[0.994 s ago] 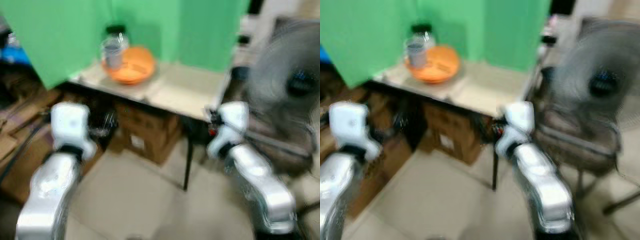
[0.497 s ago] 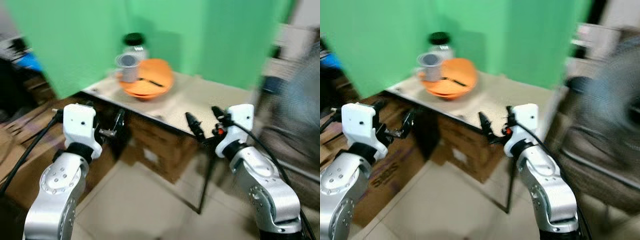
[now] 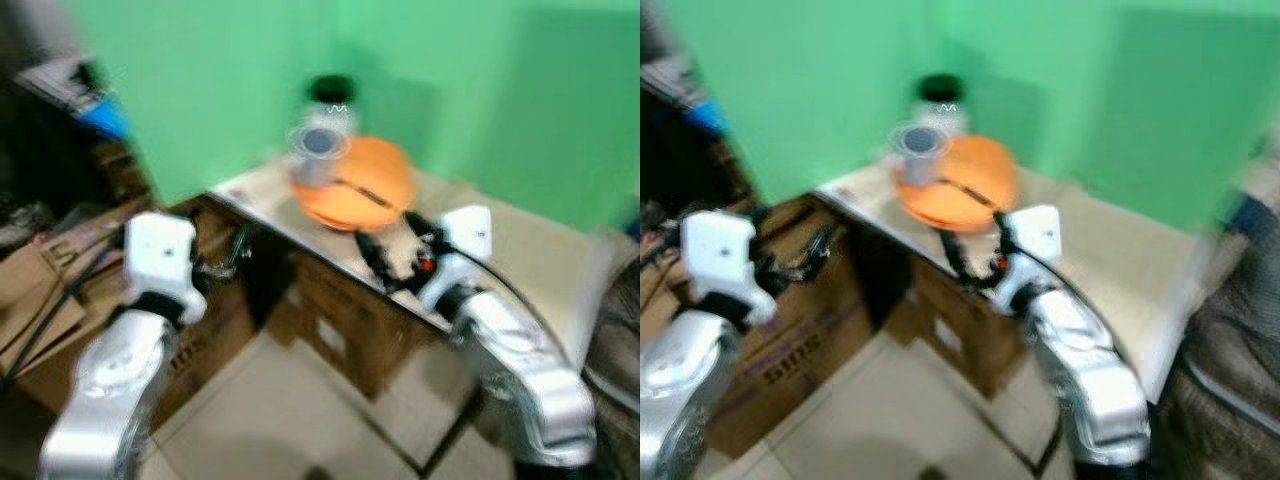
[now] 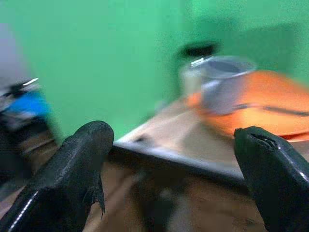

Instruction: Setting the table

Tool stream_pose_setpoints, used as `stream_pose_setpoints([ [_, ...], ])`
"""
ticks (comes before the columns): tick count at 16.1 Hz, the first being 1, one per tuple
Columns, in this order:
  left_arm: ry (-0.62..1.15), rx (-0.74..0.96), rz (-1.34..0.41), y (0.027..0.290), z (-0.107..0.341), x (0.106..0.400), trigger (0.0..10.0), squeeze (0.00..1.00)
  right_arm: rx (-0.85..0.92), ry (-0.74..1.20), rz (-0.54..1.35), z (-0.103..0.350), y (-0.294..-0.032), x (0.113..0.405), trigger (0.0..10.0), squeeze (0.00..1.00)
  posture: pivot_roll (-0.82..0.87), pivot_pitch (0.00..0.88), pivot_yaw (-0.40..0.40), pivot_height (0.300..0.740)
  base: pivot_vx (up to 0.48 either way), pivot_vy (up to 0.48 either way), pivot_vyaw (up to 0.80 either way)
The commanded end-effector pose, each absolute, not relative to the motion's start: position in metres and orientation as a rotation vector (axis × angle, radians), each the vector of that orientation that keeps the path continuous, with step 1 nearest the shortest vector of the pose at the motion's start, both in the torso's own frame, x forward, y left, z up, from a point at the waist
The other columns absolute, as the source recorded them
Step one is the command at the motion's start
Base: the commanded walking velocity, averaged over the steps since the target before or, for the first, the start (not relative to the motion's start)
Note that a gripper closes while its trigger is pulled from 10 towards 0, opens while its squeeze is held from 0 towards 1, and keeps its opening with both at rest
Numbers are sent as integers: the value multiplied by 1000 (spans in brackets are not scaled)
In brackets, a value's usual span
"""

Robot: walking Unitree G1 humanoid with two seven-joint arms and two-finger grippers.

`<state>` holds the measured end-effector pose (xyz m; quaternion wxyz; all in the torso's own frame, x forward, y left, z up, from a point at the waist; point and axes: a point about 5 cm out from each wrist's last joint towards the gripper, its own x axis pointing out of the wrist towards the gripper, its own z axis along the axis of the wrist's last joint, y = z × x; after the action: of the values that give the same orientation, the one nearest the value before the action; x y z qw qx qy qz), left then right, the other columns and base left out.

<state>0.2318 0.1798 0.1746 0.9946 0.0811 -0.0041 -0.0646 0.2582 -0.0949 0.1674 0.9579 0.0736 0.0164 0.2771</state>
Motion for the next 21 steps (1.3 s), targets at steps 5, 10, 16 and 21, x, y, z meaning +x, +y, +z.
stream_pose_setpoints([
  [5, -28, 166, -201, 169, 179, 233, 10000, 12, 155, 28, 497, 179, -107, 266, 10000, 0, 49, 0, 42, 740, 423, 0, 0],
  [10, -25, 172, -221, 168, 179, 234, 10000, 12, 123, -18, 572, 189, -96, 276, 10000, 0, 53, 0, 43, 740, 414, 0, 0],
  [16, -1, 184, -416, 160, 179, 224, 10000, 0, -150, -67, 731, 203, -87, 300, 10000, 1000, 51, 0, 50, 740, 63, 0, 0],
  [21, 122, 260, -710, 153, 172, 206, 10000, 0, -423, 50, 844, 205, -100, 313, 10000, 835, 64, 0, 28, 740, 0, 0, 0],
])
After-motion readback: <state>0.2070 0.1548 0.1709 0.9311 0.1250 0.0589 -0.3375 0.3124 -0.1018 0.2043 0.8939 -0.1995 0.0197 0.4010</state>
